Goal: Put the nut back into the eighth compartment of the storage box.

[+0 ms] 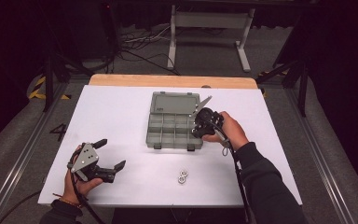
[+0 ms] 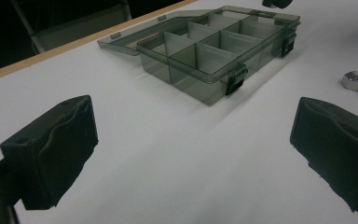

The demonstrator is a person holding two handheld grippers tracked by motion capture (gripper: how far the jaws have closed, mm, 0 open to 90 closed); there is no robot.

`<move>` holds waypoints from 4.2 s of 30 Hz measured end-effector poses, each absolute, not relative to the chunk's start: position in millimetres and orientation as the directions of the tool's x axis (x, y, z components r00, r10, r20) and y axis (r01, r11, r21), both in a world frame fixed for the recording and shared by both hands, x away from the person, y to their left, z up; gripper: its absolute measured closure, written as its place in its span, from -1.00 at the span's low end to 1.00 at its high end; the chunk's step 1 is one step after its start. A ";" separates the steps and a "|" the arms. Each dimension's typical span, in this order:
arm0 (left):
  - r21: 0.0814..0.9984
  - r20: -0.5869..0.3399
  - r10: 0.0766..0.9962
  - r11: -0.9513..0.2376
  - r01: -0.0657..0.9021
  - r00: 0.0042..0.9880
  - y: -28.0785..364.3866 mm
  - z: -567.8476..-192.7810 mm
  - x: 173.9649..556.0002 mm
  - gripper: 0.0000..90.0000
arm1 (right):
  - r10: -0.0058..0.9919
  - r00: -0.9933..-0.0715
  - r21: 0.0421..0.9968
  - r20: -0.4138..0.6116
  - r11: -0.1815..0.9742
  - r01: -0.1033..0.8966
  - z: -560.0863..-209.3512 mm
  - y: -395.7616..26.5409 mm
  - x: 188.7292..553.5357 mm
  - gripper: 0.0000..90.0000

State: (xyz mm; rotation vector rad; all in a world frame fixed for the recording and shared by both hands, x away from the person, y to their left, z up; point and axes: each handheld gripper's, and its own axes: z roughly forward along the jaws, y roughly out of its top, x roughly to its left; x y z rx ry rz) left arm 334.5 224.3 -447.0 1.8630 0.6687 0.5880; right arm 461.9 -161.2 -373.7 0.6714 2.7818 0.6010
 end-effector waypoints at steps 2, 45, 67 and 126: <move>0.931 0.096 0.681 -0.320 0.177 0.726 224.5 -446.7 334.2 -0.97 | 0.478 -0.871 0.415 -0.111 0.819 0.397 -376.2 -161.0 463.4 0.56; 0.925 0.111 0.667 -0.341 0.170 0.736 222.4 -446.2 331.3 -0.97 | 0.473 -0.878 0.572 -0.078 0.742 0.349 -369.4 -178.5 431.8 0.40; 0.918 0.113 0.668 -0.353 0.180 0.736 219.8 -446.9 331.3 -0.97 | 0.241 -0.962 0.484 -0.128 0.862 0.151 -390.0 -165.6 355.5 -0.32; 0.901 0.098 0.637 -0.383 0.204 0.765 215.9 -451.4 334.4 -0.97 | -0.268 -0.964 0.122 0.001 0.956 -0.265 -420.5 -97.9 384.9 0.56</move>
